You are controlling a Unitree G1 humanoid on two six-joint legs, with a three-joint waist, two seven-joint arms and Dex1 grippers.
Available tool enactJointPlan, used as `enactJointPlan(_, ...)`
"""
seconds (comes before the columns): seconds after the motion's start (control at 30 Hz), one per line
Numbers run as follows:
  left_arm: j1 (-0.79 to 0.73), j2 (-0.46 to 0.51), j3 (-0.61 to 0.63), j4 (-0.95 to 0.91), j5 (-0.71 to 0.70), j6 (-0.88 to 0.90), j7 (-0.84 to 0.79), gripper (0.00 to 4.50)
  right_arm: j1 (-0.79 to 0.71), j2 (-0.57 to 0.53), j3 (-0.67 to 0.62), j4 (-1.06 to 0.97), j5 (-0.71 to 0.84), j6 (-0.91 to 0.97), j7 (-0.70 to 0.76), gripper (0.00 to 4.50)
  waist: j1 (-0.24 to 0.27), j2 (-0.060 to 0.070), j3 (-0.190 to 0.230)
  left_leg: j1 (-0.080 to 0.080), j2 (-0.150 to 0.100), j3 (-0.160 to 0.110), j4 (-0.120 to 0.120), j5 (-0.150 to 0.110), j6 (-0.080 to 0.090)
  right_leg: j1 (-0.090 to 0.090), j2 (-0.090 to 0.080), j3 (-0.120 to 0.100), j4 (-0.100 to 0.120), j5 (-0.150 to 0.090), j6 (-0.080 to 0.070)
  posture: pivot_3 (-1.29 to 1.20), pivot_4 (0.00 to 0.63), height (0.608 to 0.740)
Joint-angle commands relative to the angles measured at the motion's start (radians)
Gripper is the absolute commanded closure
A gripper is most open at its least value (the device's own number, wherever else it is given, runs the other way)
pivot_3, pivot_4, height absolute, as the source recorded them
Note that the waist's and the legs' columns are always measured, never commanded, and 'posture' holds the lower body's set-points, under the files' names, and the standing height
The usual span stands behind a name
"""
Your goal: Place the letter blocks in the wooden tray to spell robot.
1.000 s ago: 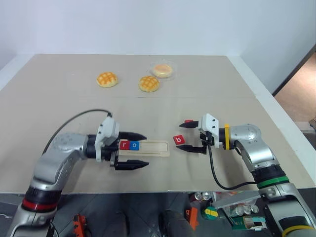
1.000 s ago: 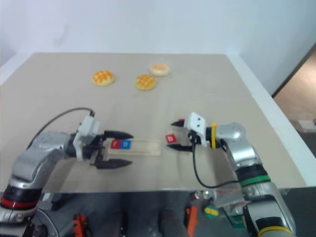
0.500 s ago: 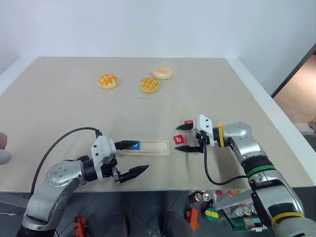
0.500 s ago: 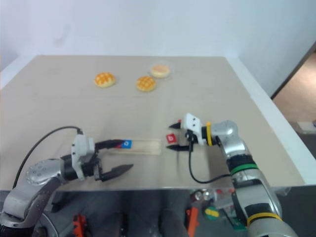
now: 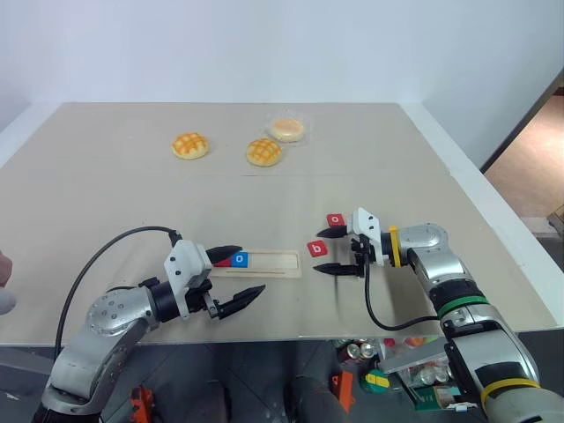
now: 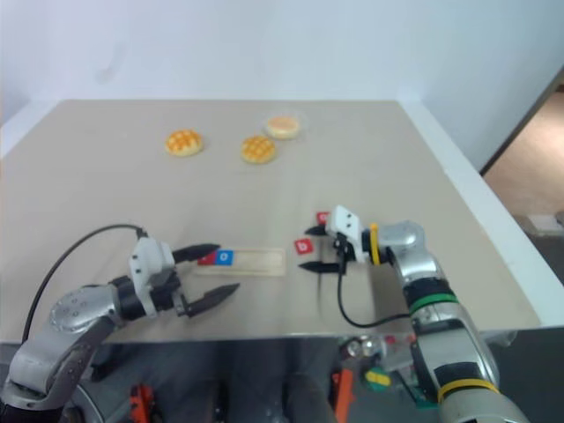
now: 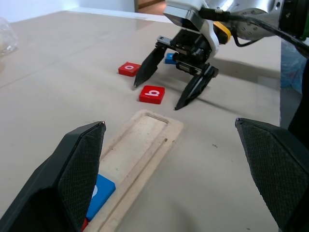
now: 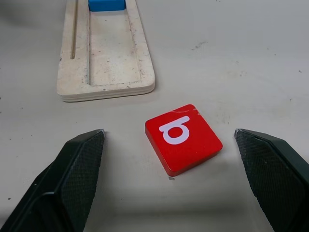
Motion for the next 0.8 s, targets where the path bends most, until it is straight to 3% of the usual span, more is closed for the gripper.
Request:
enactJointPlan(0.03,-0.004,0.006,-0.008,-0.024,-0.01,-0.012,-0.001,0.01,0.007,0.002,-0.034,-0.048,0.014,0.001,-0.018,0.26,0.0,0.0,0.0,0.0,0.0,0.0,0.0,0.0,0.0,0.0,0.0,0.0,0.0,0.0,0.0,0.0,0.15,0.74)
enactJointPlan(0.43,0.011,0.023,-0.021,-0.016,-0.009,-0.035,-0.027,0.01,-0.017,-0.014,-0.029,-0.184,0.066,0.151,0.07,0.26,0.0,0.0,0.0,0.0,0.0,0.002,-0.002,0.0,0.0,-0.002,0.0,0.002,-0.001,-0.001,0.001,0.0,0.15,0.74)
enactJointPlan(0.8,0.029,0.026,-0.031,-0.021,0.003,-0.043,-0.022,0.01,0.005,-0.024,-0.01,-0.129,0.027,0.125,0.094,0.26,0.0,0.001,0.002,0.0,0.0,0.003,-0.002,0.0,0.0,-0.002,0.0,0.002,-0.001,-0.001,0.001,0.0,0.15,0.74)
